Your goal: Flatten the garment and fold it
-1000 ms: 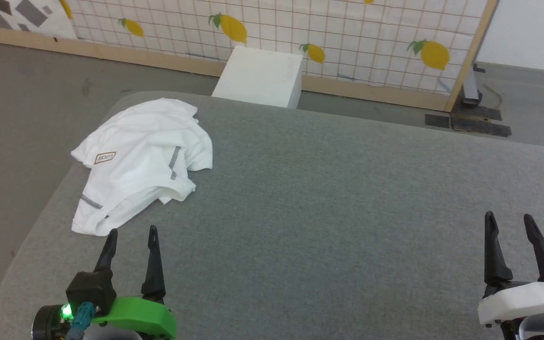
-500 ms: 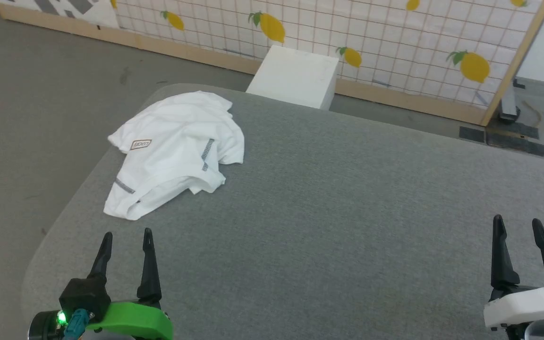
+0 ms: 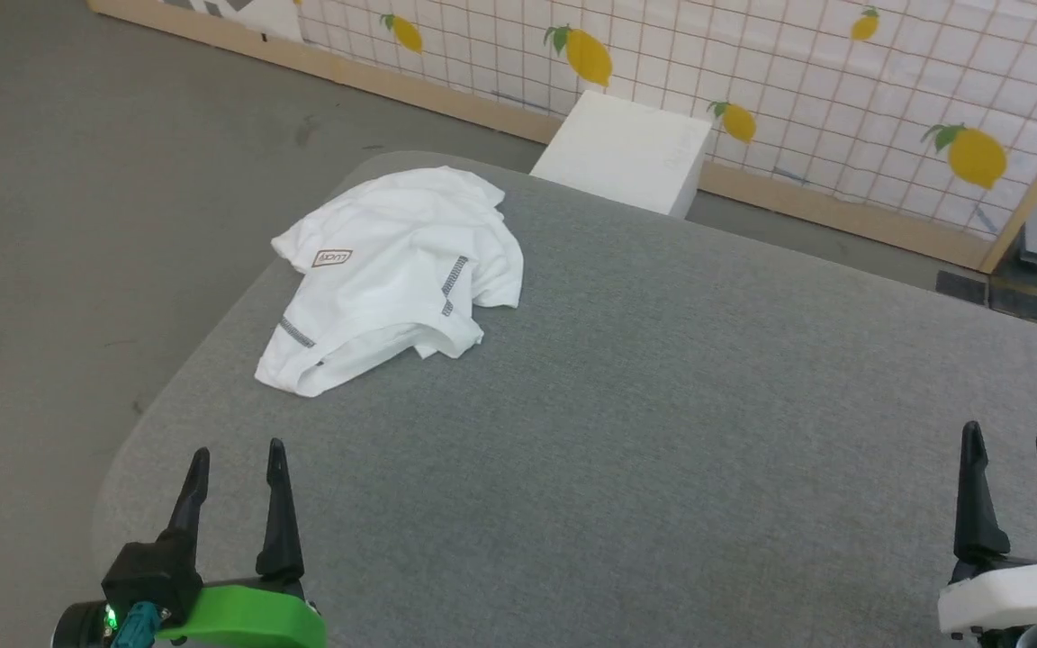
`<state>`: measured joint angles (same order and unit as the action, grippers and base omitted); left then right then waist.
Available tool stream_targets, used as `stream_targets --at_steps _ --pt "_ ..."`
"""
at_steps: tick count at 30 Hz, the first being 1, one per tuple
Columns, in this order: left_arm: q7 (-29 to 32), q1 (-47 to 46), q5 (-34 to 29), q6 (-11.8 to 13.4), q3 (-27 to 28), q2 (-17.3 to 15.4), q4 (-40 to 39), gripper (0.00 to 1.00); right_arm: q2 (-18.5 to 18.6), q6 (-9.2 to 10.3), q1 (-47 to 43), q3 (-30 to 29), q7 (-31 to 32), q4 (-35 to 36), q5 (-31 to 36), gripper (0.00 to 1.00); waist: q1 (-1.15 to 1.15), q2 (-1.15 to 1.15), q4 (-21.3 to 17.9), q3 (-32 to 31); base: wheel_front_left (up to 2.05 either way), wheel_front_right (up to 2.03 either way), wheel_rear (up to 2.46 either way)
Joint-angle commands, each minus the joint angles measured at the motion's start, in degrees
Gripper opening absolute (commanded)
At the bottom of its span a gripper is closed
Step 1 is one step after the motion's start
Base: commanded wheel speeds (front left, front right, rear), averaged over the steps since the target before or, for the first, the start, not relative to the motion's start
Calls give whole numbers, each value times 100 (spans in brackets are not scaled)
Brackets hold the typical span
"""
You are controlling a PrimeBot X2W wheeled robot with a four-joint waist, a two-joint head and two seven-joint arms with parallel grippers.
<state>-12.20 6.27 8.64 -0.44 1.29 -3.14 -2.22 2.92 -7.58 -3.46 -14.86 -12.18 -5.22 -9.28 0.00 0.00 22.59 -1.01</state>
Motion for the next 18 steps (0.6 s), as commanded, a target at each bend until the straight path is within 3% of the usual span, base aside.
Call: stream_targets --at_steps 1,14,18 --pt "-55 81 33 -30 23 22 -11 100 -3 7 -36 -48 -58 -26 -77 100 0 0 73 1 0 0 0" --pt "-209 128 151 -67 77 25 -153 100 -4 8 -42 -231 -211 -48 -163 100 0 0 242 109 0 0 0" --pt "-256 110 500 -108 24 26 -196 100 -4 9 -52 -316 -258 -42 -163 100 0 0 279 169 0 0 0"
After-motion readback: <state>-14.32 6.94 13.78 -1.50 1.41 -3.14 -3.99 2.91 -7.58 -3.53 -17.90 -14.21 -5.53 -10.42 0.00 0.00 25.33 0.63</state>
